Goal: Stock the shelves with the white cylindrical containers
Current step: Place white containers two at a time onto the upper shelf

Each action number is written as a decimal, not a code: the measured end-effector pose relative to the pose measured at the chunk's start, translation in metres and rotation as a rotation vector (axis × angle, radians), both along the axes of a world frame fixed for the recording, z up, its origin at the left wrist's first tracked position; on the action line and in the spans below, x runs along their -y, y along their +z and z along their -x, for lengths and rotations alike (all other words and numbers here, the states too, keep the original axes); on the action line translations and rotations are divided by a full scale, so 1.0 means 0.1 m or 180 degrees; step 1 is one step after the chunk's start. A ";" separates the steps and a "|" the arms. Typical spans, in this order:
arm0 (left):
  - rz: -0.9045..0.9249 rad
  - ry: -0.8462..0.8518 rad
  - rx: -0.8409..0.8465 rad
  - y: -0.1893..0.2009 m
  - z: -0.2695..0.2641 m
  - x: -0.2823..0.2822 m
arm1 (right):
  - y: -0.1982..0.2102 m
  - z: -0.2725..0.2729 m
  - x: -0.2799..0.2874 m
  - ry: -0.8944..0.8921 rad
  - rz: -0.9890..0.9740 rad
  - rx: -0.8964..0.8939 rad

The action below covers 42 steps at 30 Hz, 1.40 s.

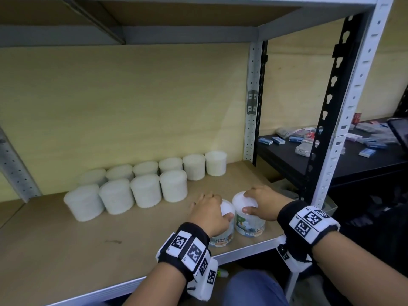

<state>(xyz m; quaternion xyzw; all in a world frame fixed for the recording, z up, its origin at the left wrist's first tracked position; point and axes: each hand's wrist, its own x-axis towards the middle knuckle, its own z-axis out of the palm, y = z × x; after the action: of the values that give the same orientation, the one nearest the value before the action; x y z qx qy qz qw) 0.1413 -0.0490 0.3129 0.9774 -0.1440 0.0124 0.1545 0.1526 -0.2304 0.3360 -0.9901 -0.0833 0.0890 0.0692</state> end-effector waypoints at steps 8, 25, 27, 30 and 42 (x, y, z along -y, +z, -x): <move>0.1104 -0.0165 0.0136 0.12 -0.03 -0.25 | 0.10 -0.04 -0.15 0.0178 -0.0699 0.0619; 0.0649 0.0547 0.0240 0.40 -0.42 -1.98 | 0.24 -0.45 -1.70 0.0579 -0.1480 0.0862; 0.0560 0.0643 0.0135 0.39 -0.52 -2.13 | 0.26 -0.58 -1.85 0.0579 -0.1306 0.0742; 0.0474 0.0668 0.0024 0.37 -0.68 -2.28 | 0.26 -0.78 -2.03 0.0501 -0.1208 0.0634; 0.0448 0.0559 -0.0294 0.24 -1.32 -2.22 | 0.08 -1.44 -2.20 0.0266 -0.0551 0.0244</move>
<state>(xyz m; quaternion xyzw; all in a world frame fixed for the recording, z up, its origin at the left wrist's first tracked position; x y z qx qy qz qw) 0.2735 0.1731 0.3373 0.9725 -0.0494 -0.0092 0.2275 0.2961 -0.0100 0.3441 -0.9788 -0.1345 0.0463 0.1476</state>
